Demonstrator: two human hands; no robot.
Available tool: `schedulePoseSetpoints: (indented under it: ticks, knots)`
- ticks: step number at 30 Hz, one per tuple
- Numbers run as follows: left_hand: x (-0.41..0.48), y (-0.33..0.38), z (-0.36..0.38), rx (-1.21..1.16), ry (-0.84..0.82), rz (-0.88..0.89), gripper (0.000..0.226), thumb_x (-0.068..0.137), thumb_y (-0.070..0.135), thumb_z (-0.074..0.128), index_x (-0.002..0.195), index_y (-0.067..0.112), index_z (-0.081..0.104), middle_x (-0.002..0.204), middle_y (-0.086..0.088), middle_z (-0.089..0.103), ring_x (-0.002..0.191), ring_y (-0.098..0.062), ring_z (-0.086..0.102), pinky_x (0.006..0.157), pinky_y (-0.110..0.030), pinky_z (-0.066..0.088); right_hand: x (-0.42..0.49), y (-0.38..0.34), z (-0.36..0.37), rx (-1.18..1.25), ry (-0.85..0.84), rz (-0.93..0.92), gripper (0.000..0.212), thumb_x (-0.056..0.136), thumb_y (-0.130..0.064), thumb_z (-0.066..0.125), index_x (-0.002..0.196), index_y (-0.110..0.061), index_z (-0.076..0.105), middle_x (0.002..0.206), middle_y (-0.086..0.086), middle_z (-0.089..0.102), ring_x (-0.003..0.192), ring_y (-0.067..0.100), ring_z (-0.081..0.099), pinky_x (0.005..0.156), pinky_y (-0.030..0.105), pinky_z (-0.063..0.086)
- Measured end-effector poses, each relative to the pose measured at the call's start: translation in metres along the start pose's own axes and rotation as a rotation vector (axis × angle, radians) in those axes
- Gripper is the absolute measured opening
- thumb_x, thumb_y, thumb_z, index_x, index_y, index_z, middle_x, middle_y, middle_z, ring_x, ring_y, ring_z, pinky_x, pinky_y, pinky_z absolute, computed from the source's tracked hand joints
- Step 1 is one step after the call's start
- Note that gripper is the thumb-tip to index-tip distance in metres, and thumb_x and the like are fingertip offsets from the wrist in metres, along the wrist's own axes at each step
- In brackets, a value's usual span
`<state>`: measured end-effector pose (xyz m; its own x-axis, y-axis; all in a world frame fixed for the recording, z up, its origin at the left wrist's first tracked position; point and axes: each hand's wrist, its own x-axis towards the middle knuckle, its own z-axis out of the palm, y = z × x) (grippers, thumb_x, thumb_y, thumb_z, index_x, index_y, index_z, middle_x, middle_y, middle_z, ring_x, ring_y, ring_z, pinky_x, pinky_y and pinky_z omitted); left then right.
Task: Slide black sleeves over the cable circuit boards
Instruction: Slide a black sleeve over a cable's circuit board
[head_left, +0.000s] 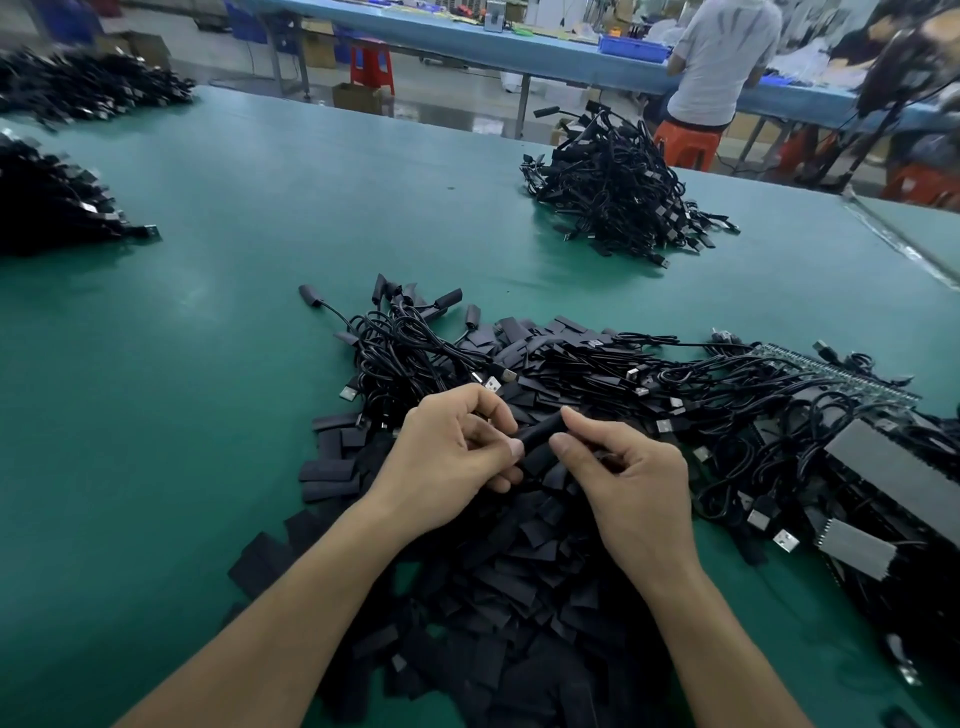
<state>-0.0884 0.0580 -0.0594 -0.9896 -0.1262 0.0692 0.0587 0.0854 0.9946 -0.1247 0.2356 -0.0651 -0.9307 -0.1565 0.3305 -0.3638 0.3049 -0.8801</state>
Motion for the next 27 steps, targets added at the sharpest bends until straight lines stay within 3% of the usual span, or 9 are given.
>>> schedulePoseSetpoints:
  ticks: [6,9,11,13,16,18,21,24,27]
  knots:
    - [-0.005,0.005,0.004,0.082,0.036,0.119,0.021,0.086,0.004,0.074,0.083,0.022,0.064,0.073,-0.003,0.072,0.07,-0.018,0.074,0.062,-0.024,0.058,0.004,-0.002,-0.005,0.125,0.034,0.003,0.023,0.083,-0.011,0.078,0.087,-0.034,0.072,0.083,-0.012,0.074,0.076,0.006,0.069,0.07,0.025,0.056]
    - [-0.01,0.012,0.006,0.461,0.127,0.469,0.013,0.084,0.024,0.077,0.094,0.025,0.069,0.084,0.012,0.071,0.081,-0.004,0.068,0.068,-0.017,0.055,0.007,-0.004,-0.012,0.278,0.09,0.018,0.019,0.084,-0.007,0.075,0.084,-0.025,0.072,0.078,-0.008,0.072,0.072,0.005,0.066,0.066,0.021,0.055]
    - [-0.009,0.014,0.003,0.808,0.164,0.627,0.024,0.085,0.043,0.069,0.099,0.024,0.072,0.093,0.016,0.069,0.091,-0.005,0.061,0.076,-0.022,0.052,0.01,-0.006,-0.017,0.416,0.136,0.045,0.016,0.083,-0.01,0.075,0.08,-0.026,0.073,0.075,-0.008,0.07,0.068,0.004,0.062,0.064,0.016,0.051]
    - [-0.009,0.018,-0.001,0.985,0.157,0.635,0.033,0.086,0.053,0.062,0.094,0.024,0.075,0.1,0.012,0.069,0.101,-0.014,0.058,0.086,-0.031,0.049,0.012,-0.007,-0.021,0.531,0.151,0.067,0.009,0.079,-0.02,0.072,0.079,-0.029,0.073,0.072,-0.008,0.066,0.066,0.006,0.057,0.061,0.015,0.048]
    - [-0.005,0.022,-0.002,1.074,0.097,0.646,0.038,0.094,0.048,0.049,0.08,0.022,0.073,0.101,0.01,0.07,0.104,-0.016,0.06,0.093,-0.035,0.046,0.013,-0.006,-0.023,0.582,0.169,0.076,0.005,0.08,-0.021,0.071,0.082,-0.025,0.071,0.071,-0.006,0.065,0.066,0.009,0.056,0.06,0.018,0.046]
    - [-0.002,0.027,-0.001,0.977,0.107,0.625,0.039,0.1,0.04,0.042,0.076,0.019,0.064,0.082,0.007,0.069,0.083,-0.015,0.065,0.089,-0.032,0.048,0.012,-0.004,-0.022,0.478,0.186,0.065,0.012,0.088,-0.012,0.069,0.09,-0.023,0.069,0.073,-0.002,0.07,0.069,0.009,0.063,0.062,0.017,0.049]
    - [0.01,0.046,-0.005,0.529,0.309,0.432,0.036,0.104,0.037,0.039,0.074,0.021,0.05,0.05,0.0,0.059,0.045,-0.01,0.06,0.051,-0.029,0.052,0.008,-0.001,-0.02,0.088,0.144,-0.001,0.022,0.093,-0.009,0.066,0.095,-0.031,0.067,0.079,-0.009,0.073,0.073,0.004,0.068,0.064,0.014,0.052]
    - [0.04,0.065,-0.024,0.31,0.569,0.201,0.033,0.106,0.03,0.042,0.077,0.019,0.053,0.042,0.0,0.059,0.036,-0.008,0.056,0.046,-0.02,0.046,0.005,0.004,-0.017,-0.222,0.019,-0.029,0.021,0.092,-0.014,0.068,0.092,-0.034,0.068,0.075,-0.016,0.068,0.073,0.001,0.065,0.064,0.017,0.053]
    - [0.071,0.071,-0.048,0.043,0.542,-0.054,0.029,0.105,0.019,0.049,0.079,0.009,0.057,0.05,0.001,0.056,0.033,-0.009,0.051,0.036,-0.021,0.046,0.002,0.006,-0.013,-0.381,-0.04,-0.043,0.013,0.094,-0.019,0.066,0.101,-0.027,0.072,0.084,-0.02,0.064,0.081,0.003,0.062,0.073,0.028,0.055]
